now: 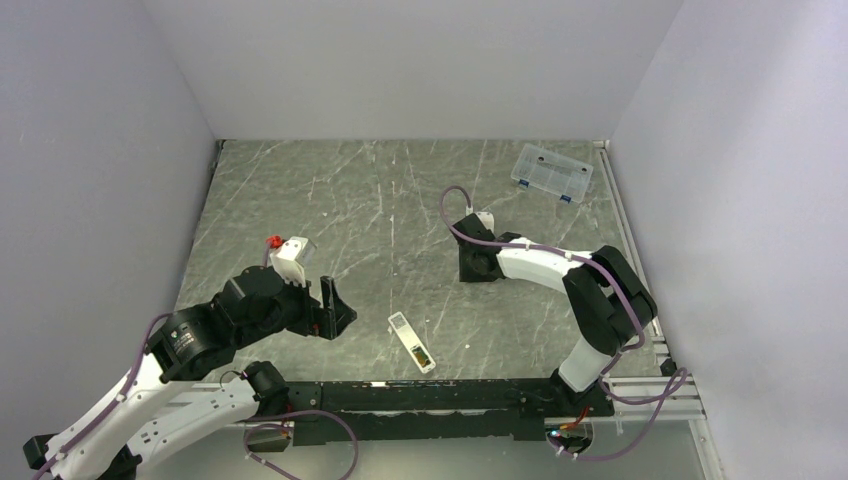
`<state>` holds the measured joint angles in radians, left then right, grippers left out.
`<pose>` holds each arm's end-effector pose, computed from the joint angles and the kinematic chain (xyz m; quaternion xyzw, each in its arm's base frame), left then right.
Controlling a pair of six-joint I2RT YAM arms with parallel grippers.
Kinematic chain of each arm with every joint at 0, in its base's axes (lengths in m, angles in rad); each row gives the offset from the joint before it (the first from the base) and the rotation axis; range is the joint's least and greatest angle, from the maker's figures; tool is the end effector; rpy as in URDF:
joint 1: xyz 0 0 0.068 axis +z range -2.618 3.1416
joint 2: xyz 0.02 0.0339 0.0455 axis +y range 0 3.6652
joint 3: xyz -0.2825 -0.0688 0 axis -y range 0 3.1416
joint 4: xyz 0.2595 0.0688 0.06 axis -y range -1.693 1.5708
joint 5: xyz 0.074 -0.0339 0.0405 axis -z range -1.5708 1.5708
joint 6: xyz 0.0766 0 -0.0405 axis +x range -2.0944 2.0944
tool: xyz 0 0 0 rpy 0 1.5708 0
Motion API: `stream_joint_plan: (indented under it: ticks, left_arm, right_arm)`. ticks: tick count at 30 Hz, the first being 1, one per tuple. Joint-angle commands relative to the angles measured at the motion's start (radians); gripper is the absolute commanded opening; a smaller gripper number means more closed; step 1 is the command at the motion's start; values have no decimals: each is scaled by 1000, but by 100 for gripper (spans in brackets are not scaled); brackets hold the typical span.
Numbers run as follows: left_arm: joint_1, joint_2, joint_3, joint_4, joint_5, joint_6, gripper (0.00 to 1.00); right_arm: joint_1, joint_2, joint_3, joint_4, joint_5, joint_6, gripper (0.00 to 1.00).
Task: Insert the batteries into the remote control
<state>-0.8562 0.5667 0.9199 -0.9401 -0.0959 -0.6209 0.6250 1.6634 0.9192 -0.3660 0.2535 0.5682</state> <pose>0.0904 -0.0930 0.3280 0.0809 0.8770 -0.2864 0.3773 0.2898 0.1854 0.1304 0.0014 0.9662 0.0254 0.2565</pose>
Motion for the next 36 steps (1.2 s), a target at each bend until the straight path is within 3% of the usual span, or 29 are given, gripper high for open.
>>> stream_joint_plan:
  ticks: [1, 12, 25, 33, 36]
  left_arm:
    - [-2, 1, 2, 33, -7, 6, 100]
    - [-2, 0, 1, 33, -7, 5, 100]
    - [-1, 0, 2, 32, -7, 3, 99]
    - [-2, -3, 0, 32, -3, 2, 99]
    - [-2, -5, 0, 32, -4, 1, 100]
  right_arm:
    - [-2, -5, -11, -21, 28, 5, 32]
    - [11, -26, -19, -26, 35, 10, 15]
    - [40, -86, -35, -53, 45, 21, 14]
    - [47, -100, -45, -34, 33, 50, 42]
    - [47, -84, -36, -30, 39, 62, 47]
